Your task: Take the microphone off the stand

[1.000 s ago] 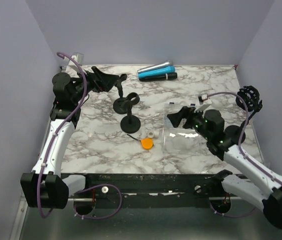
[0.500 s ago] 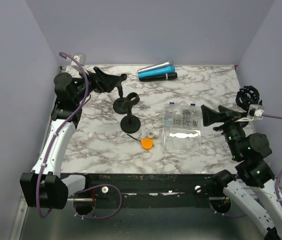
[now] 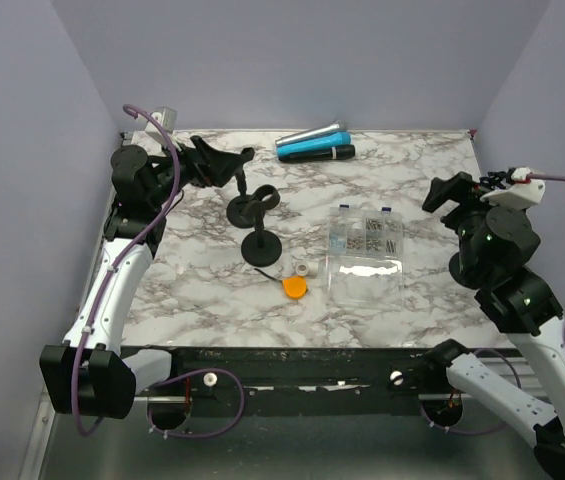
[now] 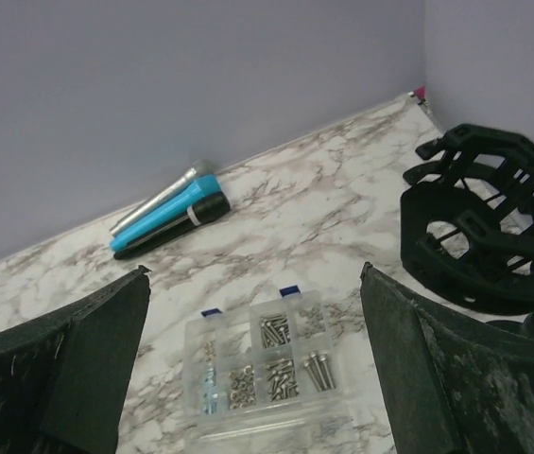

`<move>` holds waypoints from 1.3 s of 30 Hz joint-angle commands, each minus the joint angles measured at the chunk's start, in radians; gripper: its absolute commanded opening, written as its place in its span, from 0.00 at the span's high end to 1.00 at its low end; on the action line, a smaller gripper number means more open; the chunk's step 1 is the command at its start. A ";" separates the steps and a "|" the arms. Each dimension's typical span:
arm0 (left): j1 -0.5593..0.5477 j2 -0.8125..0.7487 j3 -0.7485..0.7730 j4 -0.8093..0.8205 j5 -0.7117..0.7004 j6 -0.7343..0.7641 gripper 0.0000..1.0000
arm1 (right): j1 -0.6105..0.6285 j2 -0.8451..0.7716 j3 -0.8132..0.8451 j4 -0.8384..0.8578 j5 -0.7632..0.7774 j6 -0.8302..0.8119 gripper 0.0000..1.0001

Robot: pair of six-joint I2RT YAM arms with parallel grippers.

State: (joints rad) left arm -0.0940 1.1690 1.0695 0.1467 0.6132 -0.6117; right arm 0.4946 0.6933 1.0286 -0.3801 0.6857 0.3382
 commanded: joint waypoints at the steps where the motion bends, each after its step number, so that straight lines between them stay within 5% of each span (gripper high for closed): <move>1: -0.006 -0.019 0.021 -0.006 -0.017 0.015 0.01 | -0.002 0.087 0.120 -0.087 0.151 -0.051 0.08; 11: -0.012 -0.026 0.021 -0.009 -0.019 0.020 0.01 | -0.071 0.345 0.325 -0.187 0.273 0.023 0.12; 13: -0.013 -0.025 0.023 -0.009 -0.016 0.018 0.01 | -0.189 0.390 0.388 -0.221 0.176 0.061 0.12; 16: -0.013 -0.032 0.023 -0.009 -0.017 0.020 0.01 | -0.496 0.482 0.470 -0.309 -0.183 0.127 0.13; 18: -0.013 -0.035 0.023 -0.009 -0.018 0.022 0.02 | -0.568 0.526 0.501 -0.347 -0.230 0.140 0.15; 28: -0.010 -0.028 0.022 0.005 0.001 0.000 0.01 | -0.792 0.493 0.449 -0.371 -0.153 0.246 0.22; 39: -0.020 0.001 0.012 0.028 0.015 -0.027 0.02 | -1.036 0.358 0.181 -0.275 -0.434 0.357 0.32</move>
State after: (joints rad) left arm -0.1005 1.1625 1.0695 0.1463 0.6136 -0.6277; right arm -0.5129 1.0821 1.2694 -0.6998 0.4026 0.6556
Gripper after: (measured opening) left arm 0.981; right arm 0.698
